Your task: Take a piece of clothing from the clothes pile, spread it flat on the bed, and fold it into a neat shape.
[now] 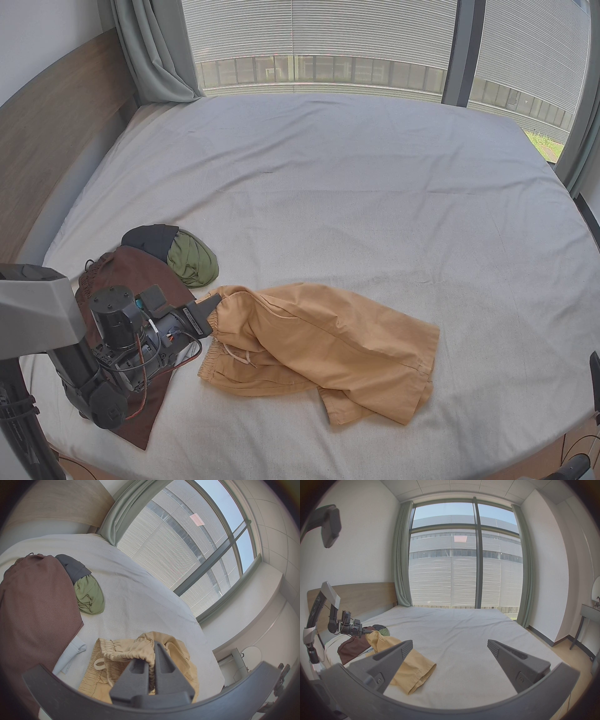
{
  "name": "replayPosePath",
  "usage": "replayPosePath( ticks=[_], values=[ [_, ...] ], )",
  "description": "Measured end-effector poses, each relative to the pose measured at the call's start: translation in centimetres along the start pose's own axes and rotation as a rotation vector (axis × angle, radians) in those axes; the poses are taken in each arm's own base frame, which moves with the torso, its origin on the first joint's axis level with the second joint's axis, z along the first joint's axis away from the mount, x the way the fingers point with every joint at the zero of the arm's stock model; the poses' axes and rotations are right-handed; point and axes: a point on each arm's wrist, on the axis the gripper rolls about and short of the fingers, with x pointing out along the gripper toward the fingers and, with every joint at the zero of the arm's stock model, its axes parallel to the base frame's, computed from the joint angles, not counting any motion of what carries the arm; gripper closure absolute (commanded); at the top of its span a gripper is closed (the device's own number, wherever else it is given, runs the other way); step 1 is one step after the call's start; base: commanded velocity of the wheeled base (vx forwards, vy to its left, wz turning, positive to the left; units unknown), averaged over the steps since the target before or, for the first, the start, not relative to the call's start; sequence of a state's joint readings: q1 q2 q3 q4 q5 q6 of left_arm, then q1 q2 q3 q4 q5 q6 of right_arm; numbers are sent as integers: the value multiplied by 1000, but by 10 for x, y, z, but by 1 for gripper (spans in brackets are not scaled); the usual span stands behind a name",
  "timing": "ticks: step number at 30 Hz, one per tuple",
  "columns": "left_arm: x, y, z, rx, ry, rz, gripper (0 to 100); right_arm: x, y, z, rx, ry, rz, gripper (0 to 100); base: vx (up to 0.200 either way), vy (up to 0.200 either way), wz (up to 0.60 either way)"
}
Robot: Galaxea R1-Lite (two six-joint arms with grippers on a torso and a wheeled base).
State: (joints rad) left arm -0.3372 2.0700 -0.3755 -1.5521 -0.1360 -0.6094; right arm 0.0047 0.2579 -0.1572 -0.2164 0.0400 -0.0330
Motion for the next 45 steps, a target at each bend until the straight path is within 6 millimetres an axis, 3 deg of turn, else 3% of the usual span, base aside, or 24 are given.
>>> replayPosePath(
  ticks=[10, 45],
  values=[
    [0, 4, 1, 13, 5, 3, 100, 28, 0, 14, 53, 121, 71, 0, 0, 0, 0],
    [-1, 6, 0, 46, 24, -9, 100, 110, 10, 4, 243, 507, 540, 0, 0, 0, 0]
  ],
)
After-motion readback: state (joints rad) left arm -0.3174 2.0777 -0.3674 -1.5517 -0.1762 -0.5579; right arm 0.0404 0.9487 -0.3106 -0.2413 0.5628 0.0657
